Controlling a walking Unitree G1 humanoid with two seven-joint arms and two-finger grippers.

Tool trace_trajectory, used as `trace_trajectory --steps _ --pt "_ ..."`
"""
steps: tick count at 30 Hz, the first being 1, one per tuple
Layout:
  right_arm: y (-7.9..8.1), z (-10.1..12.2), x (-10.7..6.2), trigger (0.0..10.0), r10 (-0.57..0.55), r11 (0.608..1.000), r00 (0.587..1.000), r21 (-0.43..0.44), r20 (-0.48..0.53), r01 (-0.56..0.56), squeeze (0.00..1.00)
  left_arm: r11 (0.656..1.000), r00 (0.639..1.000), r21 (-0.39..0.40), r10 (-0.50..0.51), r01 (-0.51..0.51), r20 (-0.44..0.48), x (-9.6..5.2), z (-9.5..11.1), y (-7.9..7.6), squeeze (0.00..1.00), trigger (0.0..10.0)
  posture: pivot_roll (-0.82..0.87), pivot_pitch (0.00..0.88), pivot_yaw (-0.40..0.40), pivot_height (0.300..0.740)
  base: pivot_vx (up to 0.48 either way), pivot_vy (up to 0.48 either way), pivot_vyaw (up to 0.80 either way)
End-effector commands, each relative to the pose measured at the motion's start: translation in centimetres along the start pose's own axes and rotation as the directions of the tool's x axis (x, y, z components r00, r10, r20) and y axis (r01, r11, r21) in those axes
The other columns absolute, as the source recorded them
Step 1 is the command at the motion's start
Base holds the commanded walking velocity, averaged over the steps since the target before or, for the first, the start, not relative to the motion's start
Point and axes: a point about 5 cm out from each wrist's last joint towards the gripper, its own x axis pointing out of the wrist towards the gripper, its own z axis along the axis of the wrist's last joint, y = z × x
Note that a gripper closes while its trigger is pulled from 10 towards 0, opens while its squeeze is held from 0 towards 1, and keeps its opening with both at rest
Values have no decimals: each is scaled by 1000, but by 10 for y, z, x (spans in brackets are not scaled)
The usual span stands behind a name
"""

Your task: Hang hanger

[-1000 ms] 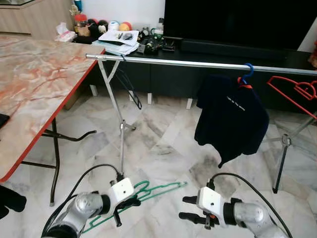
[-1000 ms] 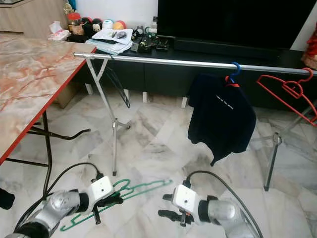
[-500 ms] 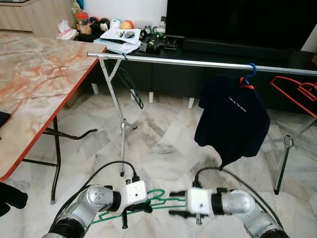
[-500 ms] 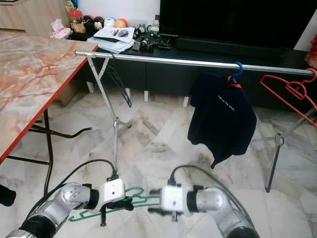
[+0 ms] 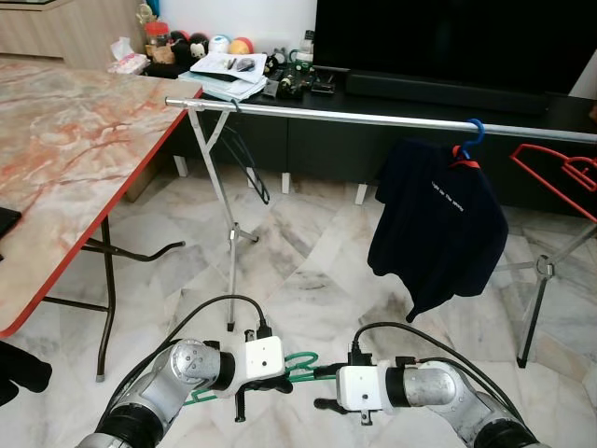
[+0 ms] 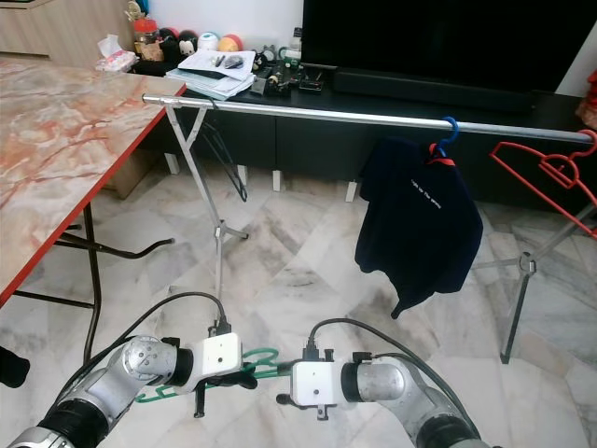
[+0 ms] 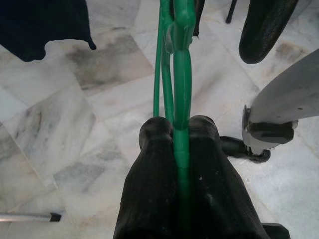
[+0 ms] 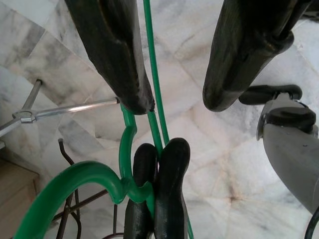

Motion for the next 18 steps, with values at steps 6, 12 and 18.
trace_trajectory --steps 6,12,18 --pt "-15 0 -14 10000 -85 994 994 76 65 80 0 997 996 3 -71 71 -47 4 -8 -14 0 10000 -1 113 -23 740 0 0 0" --pt "-9 -4 -18 10000 -19 986 995 166 97 3 0 998 995 -1 -70 70 -69 2 -11 -12 0 10000 -1 112 -20 740 0 0 0" --pt "-3 -8 -20 10000 37 980 994 193 99 -56 0 997 993 4 -70 71 -97 0 -16 -13 0 10000 3 111 -20 740 0 0 0"
